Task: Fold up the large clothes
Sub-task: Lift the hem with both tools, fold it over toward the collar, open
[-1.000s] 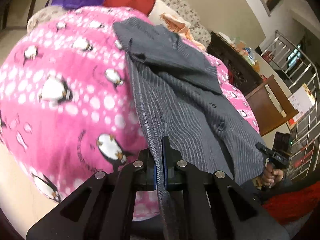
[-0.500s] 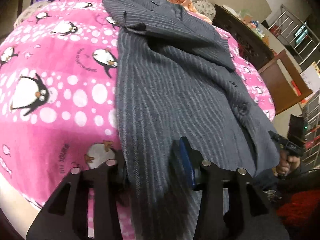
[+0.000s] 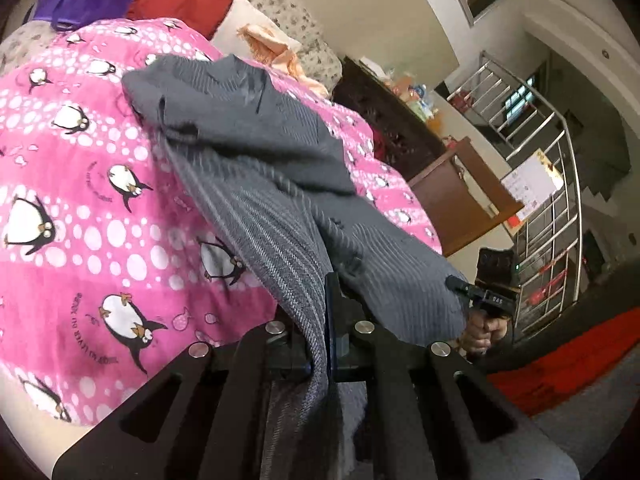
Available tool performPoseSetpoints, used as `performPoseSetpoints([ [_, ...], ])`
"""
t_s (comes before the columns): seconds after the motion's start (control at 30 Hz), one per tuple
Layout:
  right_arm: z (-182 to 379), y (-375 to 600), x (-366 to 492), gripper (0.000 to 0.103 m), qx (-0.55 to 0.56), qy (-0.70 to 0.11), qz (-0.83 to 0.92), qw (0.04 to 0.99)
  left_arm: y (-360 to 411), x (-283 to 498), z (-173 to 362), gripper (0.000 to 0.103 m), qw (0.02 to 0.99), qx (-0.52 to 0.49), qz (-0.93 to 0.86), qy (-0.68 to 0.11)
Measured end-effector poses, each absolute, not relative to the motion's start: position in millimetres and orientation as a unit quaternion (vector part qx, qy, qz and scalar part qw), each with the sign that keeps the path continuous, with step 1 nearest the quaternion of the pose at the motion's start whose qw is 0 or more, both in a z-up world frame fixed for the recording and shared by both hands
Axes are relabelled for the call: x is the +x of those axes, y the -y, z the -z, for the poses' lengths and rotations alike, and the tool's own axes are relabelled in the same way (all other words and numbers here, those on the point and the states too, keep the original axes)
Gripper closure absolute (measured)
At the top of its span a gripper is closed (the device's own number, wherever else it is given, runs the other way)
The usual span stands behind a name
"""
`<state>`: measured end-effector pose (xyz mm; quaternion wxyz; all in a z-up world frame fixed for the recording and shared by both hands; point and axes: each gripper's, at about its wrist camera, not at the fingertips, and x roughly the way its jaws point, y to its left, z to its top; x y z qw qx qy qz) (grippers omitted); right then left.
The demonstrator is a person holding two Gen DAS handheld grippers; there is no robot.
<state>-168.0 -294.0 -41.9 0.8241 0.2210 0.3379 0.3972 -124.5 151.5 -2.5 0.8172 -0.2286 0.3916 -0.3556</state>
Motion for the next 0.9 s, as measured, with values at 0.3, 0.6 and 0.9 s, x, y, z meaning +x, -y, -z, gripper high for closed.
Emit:
performPoseSetpoints([
  [0.3, -4, 341, -97, 0.098, 0.306, -0.237, -0.325, 0.863, -190, -59, -28, 0.099, 0.853, -0.342, 0.254, -0.302],
  [0.6, -6, 347, 64, 0.098, 0.281, -0.274, -0.244, 0.887, -181, 83, -37, 0.099, 0.877, -0.323, 0.16, -0.318],
  [0.9, 32, 327, 204, 0.098, 0.237, -0.352, -0.178, 0.888, -184, 206, 7, 0.098, 0.879, -0.255, 0.082, -0.395],
])
